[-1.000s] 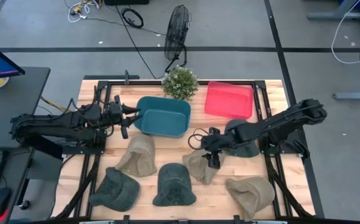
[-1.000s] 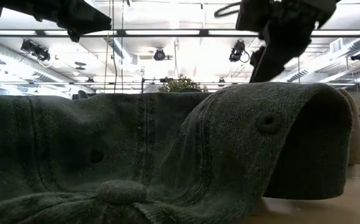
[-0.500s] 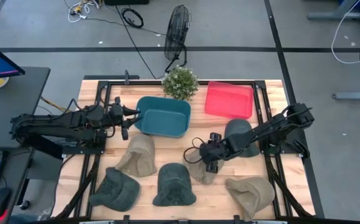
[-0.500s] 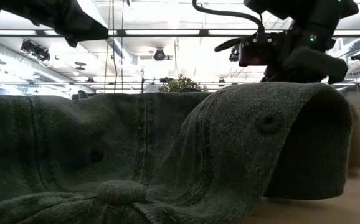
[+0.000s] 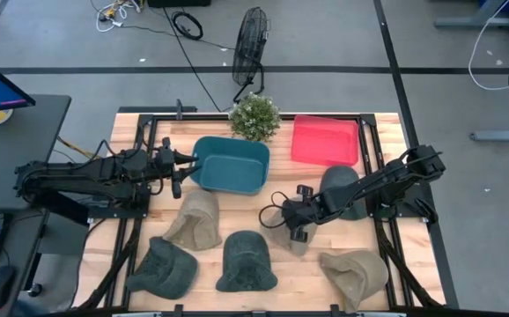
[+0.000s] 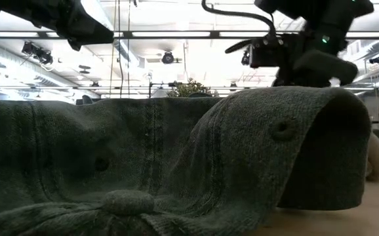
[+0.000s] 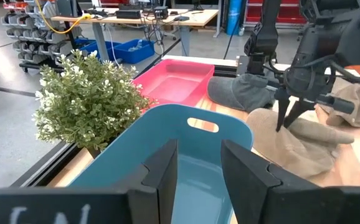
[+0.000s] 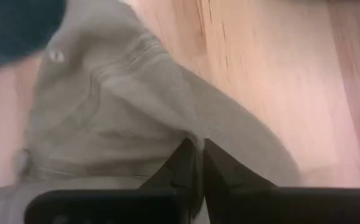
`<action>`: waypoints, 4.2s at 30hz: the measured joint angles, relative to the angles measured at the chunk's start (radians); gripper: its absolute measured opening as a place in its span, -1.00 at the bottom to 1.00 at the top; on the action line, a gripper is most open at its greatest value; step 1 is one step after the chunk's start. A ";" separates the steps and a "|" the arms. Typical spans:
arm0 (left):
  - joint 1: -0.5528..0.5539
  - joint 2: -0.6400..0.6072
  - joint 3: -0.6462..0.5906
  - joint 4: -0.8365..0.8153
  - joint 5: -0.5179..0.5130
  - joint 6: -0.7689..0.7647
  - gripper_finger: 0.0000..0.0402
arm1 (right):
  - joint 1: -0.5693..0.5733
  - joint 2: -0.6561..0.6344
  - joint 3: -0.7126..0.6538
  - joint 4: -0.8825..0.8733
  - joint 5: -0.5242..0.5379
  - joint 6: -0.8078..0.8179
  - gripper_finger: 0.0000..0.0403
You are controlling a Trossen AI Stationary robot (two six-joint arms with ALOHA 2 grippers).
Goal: Pick & Place hat
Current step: Put the middle brown cap into the red bin, then put the bottom brown cap into the red bin
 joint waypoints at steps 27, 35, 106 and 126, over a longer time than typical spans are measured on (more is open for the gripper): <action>0.000 0.000 0.000 0.004 0.000 -0.078 -0.37 | -0.411 -0.264 0.473 -0.991 0.591 0.449 -0.96; 0.000 0.000 0.000 -0.002 0.000 -0.077 -0.37 | -0.667 -0.268 0.454 -0.972 0.632 0.415 -0.96; 0.000 0.000 0.000 -0.002 0.000 -0.078 -0.37 | -0.089 -0.265 0.252 -0.747 -0.398 0.430 -0.29; 0.000 0.000 0.000 -0.003 0.001 -0.078 -0.37 | 0.363 0.009 0.251 -0.576 -0.615 0.991 -0.29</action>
